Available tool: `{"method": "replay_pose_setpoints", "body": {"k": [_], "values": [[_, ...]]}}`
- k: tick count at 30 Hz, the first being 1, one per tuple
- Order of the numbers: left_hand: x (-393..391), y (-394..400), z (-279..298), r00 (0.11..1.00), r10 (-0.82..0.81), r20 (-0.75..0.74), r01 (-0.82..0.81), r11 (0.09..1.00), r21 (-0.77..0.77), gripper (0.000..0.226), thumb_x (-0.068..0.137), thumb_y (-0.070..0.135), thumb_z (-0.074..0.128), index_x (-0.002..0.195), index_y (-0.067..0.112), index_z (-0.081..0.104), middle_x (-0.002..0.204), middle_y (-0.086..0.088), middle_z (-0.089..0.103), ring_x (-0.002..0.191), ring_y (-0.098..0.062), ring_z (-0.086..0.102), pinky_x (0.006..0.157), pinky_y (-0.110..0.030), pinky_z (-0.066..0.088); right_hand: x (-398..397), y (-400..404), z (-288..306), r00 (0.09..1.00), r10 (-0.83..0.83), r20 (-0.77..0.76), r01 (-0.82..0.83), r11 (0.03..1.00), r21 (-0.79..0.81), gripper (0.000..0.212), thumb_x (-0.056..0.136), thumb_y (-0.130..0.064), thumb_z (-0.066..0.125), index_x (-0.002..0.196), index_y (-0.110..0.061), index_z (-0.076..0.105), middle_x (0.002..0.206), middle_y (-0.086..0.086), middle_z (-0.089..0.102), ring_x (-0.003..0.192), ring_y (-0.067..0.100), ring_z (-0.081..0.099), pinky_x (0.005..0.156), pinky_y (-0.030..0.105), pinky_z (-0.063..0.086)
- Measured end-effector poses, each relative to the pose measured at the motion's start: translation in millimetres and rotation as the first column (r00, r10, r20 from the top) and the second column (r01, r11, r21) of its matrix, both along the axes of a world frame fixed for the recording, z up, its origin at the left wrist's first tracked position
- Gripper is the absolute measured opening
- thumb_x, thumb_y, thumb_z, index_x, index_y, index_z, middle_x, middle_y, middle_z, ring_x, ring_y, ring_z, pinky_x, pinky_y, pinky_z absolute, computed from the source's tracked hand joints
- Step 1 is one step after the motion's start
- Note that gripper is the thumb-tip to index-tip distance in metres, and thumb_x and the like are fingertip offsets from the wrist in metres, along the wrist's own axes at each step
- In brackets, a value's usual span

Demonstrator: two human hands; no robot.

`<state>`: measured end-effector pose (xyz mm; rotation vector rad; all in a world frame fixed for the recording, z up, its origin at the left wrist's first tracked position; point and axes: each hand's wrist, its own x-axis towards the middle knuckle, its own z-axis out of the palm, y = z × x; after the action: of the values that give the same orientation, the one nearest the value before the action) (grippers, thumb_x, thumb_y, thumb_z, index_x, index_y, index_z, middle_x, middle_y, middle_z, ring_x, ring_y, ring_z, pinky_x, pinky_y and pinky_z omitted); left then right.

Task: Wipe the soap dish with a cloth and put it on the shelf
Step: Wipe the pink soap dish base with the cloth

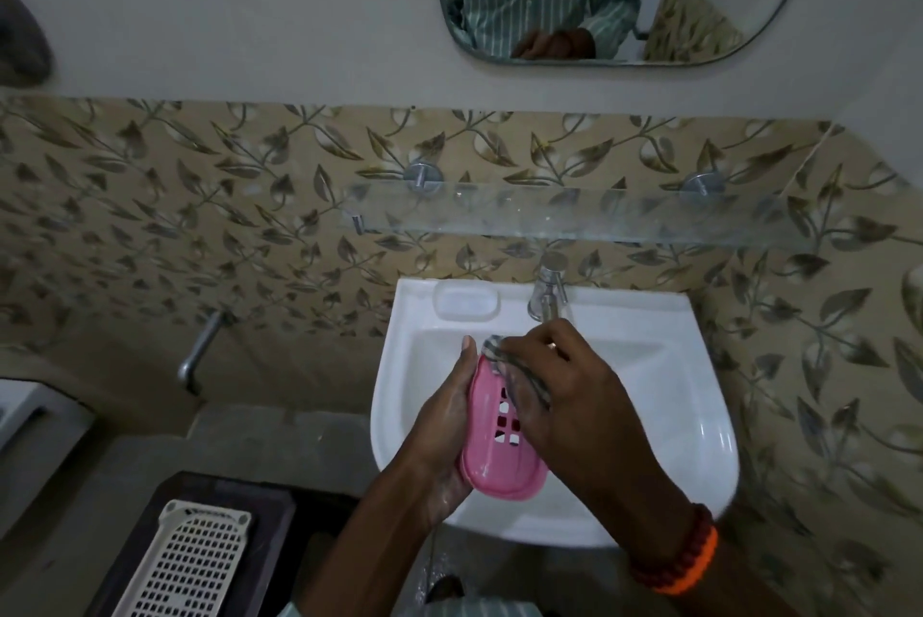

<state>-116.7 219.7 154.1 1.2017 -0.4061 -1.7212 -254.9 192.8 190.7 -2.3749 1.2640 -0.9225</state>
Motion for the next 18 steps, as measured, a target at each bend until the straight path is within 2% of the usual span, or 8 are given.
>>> {"method": "replay_pose_setpoints", "body": {"k": [3,5,8,9,11,14,15,18], "values": [[7,0,2,0.999,-0.036,-0.013,0.037,0.999,0.040,0.064,0.092,0.067,0.046,0.127,0.018,0.068,0.121,-0.020,0.071,0.116,-0.037,0.064,0.098,-0.051,0.052,2,14,-8,0.994,0.107,0.038,-0.111,0.986,0.122,0.028,0.096,-0.023,0.057,0.122,-0.020,0.065,0.113,0.002,0.059,0.092,0.013,0.064,0.083,0.026,0.058],[12,-2,5,0.995,-0.081,-0.063,0.084,0.995,0.050,0.062,0.093,0.069,0.042,0.132,0.026,0.065,0.135,-0.023,0.062,0.126,-0.041,0.057,0.105,-0.056,0.047,0,33,-11,0.972,0.235,-0.005,-0.230,0.957,0.177,0.028,0.094,-0.028,0.058,0.122,-0.027,0.063,0.118,-0.003,0.057,0.094,0.012,0.064,0.087,0.024,0.056],[18,-7,4,0.988,-0.113,-0.106,0.120,0.991,0.060,0.052,0.099,0.063,0.037,0.134,0.034,0.061,0.141,-0.023,0.054,0.127,-0.043,0.054,0.103,-0.056,0.048,-4,49,-4,0.916,0.365,-0.168,-0.337,0.926,0.171,0.027,0.090,-0.028,0.062,0.117,-0.028,0.061,0.114,-0.002,0.058,0.077,0.015,0.067,0.070,0.027,0.062],[17,-6,5,0.988,-0.128,-0.091,0.132,0.990,0.045,0.051,0.100,0.061,0.037,0.133,0.032,0.063,0.136,-0.022,0.058,0.122,-0.040,0.058,0.100,-0.053,0.051,-5,43,-3,0.913,0.361,-0.191,-0.338,0.930,0.142,0.025,0.091,-0.031,0.058,0.116,-0.026,0.060,0.113,-0.001,0.059,0.073,0.014,0.067,0.065,0.027,0.063],[15,-2,7,0.986,-0.145,-0.081,0.149,0.988,0.045,0.050,0.098,0.058,0.043,0.126,0.025,0.069,0.121,-0.020,0.068,0.108,-0.033,0.065,0.093,-0.049,0.054,-5,21,-2,0.955,0.255,-0.151,-0.248,0.967,0.064,0.026,0.095,-0.036,0.050,0.114,-0.022,0.061,0.112,0.002,0.062,0.074,0.012,0.066,0.065,0.027,0.062],[18,1,8,0.989,-0.148,-0.025,0.149,0.988,0.049,0.052,0.094,0.058,0.050,0.122,0.020,0.071,0.116,-0.019,0.072,0.100,-0.032,0.067,0.093,-0.048,0.054,0,-1,-8,0.999,0.054,-0.006,-0.053,0.997,0.048,0.014,0.098,-0.027,0.057,0.109,-0.019,0.062,0.101,-0.001,0.063,0.080,0.007,0.061,0.073,0.030,0.059],[19,0,8,0.989,-0.150,-0.007,0.150,0.987,0.060,0.053,0.094,0.059,0.051,0.122,0.019,0.071,0.115,-0.019,0.072,0.102,-0.033,0.066,0.094,-0.048,0.053,3,4,-12,0.999,0.046,0.021,-0.048,0.995,0.085,0.012,0.098,-0.026,0.060,0.107,-0.020,0.062,0.099,-0.003,0.063,0.082,0.006,0.060,0.074,0.030,0.058],[21,-3,6,0.991,-0.135,-0.016,0.136,0.989,0.059,0.054,0.097,0.059,0.047,0.123,0.018,0.070,0.106,-0.017,0.074,0.104,-0.032,0.068,0.092,-0.047,0.055,11,36,-15,0.984,0.167,0.056,-0.175,0.962,0.208,0.012,0.096,-0.031,0.062,0.103,-0.023,0.062,0.098,-0.006,0.065,0.085,0.007,0.062,0.075,0.030,0.056]]}}
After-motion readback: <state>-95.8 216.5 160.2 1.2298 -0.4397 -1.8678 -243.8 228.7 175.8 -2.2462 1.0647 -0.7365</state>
